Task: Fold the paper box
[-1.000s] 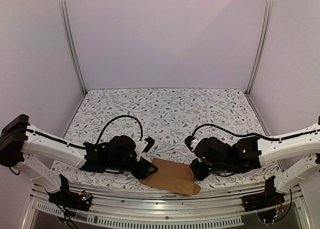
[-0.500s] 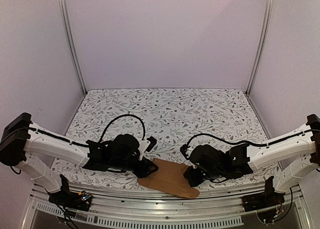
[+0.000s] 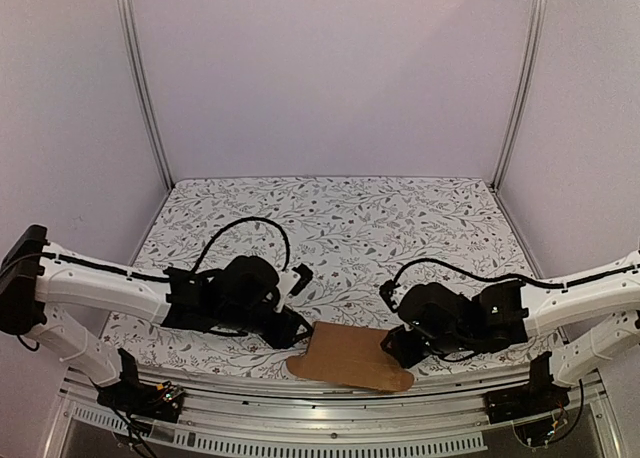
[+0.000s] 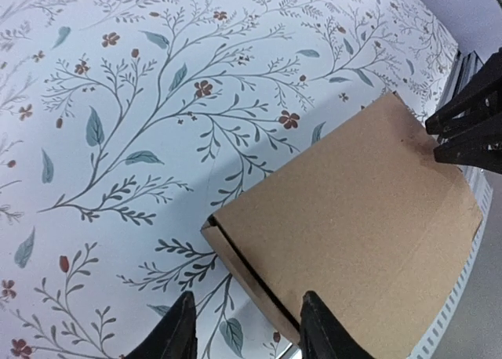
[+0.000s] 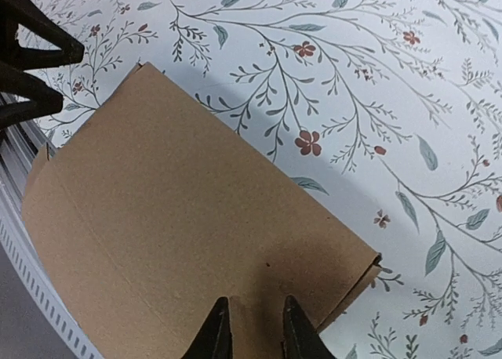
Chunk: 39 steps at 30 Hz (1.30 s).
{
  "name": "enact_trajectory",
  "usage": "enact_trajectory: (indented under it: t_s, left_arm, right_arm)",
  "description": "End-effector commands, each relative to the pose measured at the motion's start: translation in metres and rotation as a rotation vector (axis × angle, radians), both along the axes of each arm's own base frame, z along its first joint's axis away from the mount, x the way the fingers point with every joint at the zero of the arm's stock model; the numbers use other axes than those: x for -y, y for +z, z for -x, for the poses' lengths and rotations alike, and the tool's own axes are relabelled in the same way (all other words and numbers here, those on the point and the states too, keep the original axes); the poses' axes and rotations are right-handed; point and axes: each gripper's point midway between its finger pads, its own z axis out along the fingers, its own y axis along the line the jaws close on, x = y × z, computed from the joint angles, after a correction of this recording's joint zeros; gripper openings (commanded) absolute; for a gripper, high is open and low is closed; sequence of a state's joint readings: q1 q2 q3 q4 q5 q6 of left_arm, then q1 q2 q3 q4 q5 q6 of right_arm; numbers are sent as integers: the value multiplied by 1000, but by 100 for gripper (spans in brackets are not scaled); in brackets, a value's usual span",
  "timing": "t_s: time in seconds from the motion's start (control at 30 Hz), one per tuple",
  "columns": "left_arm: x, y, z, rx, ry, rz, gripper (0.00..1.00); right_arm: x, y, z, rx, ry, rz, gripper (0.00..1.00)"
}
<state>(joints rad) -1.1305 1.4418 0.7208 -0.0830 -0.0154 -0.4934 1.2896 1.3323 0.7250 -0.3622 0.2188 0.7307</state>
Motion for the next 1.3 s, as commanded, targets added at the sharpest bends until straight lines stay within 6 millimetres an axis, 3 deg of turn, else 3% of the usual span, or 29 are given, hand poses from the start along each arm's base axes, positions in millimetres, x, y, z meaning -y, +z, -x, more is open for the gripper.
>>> enact_trajectory:
  t_s: [0.0,0.13,0.27,0.4,0.57,0.87,1.0,1.13,1.27]
  left_arm:
    - [-15,35,-17,75,46,-24,47]
    - [-25,43,-21,62,84,5,53]
    - [-26,34,-20,-2,93,29,55]
    - [-18,17,-14,-100,75,57,56]
    - [-7,-2,-8,-196,49,74,56]
    - [5,-19,-3,-281,27,104,59]
    - [10,-23,-2,-302,18,120,57]
    - [7,-29,1,-315,24,117,54]
    - [4,-36,3,-330,30,112,51]
  right_arm:
    - [37,19,-6,69,-68,53,29]
    - [53,25,-4,68,-101,46,43]
    - [62,17,0,30,-141,32,56]
    - [62,4,2,-8,-178,19,62]
    - [51,-6,0,-52,-209,-49,65]
    - [39,-11,-6,-88,-261,-170,66]
    - [44,-14,-8,-79,-289,-165,64]
    - [49,-8,-12,-54,-311,-179,63]
    - [36,4,-13,-57,-293,-243,63]
